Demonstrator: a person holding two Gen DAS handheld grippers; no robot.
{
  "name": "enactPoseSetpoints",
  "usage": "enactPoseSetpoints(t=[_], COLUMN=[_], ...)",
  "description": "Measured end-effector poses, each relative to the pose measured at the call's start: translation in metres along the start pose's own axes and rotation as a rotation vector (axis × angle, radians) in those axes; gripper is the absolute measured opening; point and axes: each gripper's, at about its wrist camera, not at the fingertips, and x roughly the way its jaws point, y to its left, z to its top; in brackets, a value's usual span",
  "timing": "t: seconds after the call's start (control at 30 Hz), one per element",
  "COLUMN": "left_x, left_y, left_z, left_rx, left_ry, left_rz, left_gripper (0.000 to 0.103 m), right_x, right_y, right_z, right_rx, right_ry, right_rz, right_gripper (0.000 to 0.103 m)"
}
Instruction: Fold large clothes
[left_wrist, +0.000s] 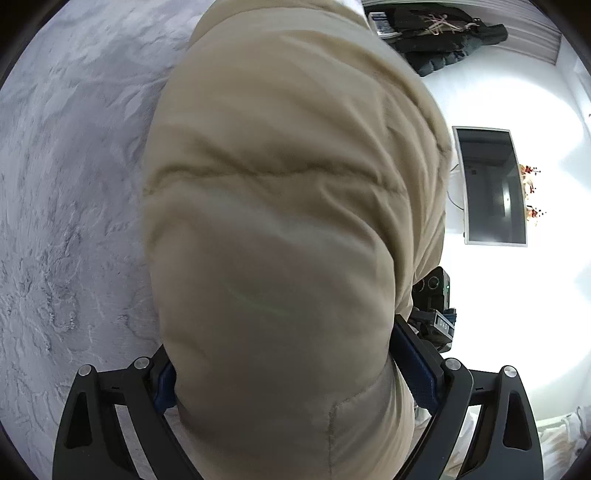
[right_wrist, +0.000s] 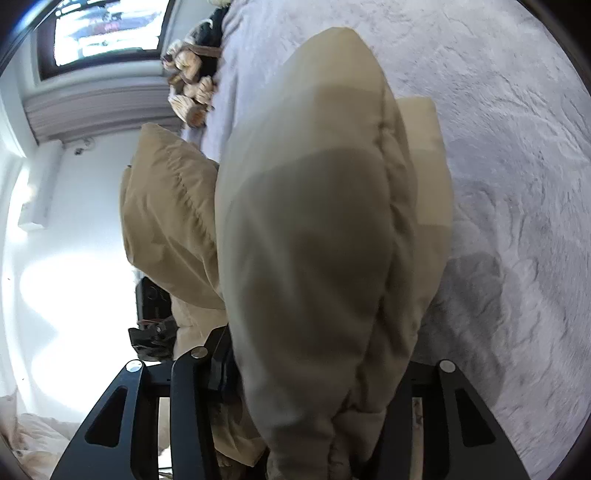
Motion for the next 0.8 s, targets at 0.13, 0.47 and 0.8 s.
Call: enactPoseSetpoints(t=[0.13, 0.47, 0.8], left_x=[-0.025, -0.075, -0.180], left_y=[-0.006, 0.001, 0.009], left_z=[0.000, 0.017, 0.076], left_rx=[0.014, 0.056, 0.172], left_ry=[-0.022, -0.071, -0.147], left_rz=[-0.017, -0.087, -0.104], left_gripper=[0.095, 0.095, 0.095], right_x=[-0.003, 0.011, 0.064], right_y=[0.013, 0.035, 0.089], right_z=[-0.004, -0.008, -0.010], right_rx=[-0.016, -0.073, -0.173], right_ry=[-0.022, -0.048, -0.114], right_rz=[0.036, 0.061, 0.122], right_gripper=[0.047, 0.047, 0.047])
